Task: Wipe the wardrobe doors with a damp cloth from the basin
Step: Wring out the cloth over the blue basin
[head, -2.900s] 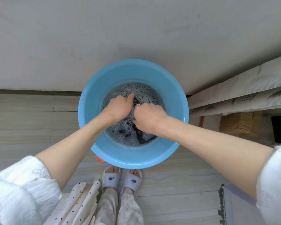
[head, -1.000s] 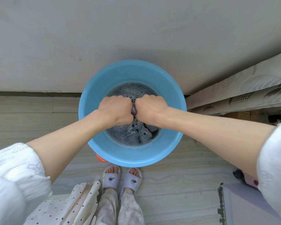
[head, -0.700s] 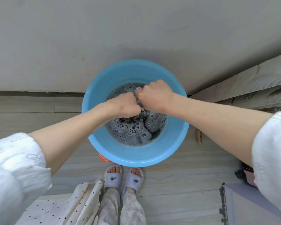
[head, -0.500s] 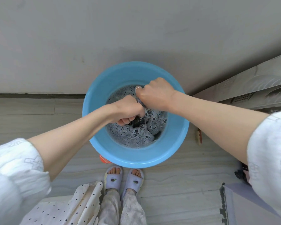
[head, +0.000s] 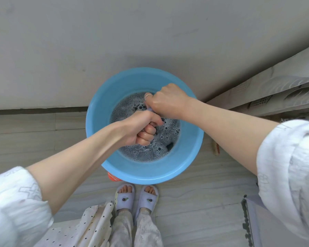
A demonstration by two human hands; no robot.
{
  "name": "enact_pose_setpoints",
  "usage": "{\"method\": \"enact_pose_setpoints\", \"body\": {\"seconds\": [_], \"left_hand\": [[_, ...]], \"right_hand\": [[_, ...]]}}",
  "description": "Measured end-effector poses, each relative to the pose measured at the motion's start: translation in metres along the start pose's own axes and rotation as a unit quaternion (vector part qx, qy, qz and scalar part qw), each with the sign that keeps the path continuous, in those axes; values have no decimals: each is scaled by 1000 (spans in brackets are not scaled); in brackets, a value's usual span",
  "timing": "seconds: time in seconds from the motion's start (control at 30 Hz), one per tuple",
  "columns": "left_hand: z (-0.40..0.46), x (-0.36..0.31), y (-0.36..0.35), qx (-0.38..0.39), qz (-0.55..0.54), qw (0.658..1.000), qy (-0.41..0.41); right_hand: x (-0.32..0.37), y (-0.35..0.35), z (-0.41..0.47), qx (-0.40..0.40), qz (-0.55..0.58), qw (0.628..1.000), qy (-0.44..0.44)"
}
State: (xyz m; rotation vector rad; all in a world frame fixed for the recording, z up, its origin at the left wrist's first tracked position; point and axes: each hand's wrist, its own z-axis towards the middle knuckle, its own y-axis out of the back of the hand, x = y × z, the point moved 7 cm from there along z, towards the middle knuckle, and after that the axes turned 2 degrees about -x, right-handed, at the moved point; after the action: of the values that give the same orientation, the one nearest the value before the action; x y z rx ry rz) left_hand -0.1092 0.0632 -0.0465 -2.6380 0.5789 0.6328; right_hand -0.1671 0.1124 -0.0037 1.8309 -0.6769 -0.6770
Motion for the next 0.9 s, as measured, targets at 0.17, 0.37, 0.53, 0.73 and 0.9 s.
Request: {"method": "enact_pose_setpoints", "body": {"seconds": [0.17, 0.37, 0.53, 0.73, 0.9], "left_hand": [[-4, 0, -3, 14, -64, 998, 10], [-10, -1, -11, 47, -148, 988, 24], [-7, -7, -6, 18, -50, 998, -14], [-12, -28, 22, -56, 393, 912, -104], [-34, -46, 48, -159, 393, 891, -161]], "right_hand": [[-2, 2, 2, -17, 7, 1000, -18], [-3, 1, 2, -17, 3, 1000, -18], [-10, 0, -1, -6, 12, 1000, -10], [-18, -16, -18, 27, 130, 985, -112], [-16, -21, -41, 73, 427, 873, -225]]}}
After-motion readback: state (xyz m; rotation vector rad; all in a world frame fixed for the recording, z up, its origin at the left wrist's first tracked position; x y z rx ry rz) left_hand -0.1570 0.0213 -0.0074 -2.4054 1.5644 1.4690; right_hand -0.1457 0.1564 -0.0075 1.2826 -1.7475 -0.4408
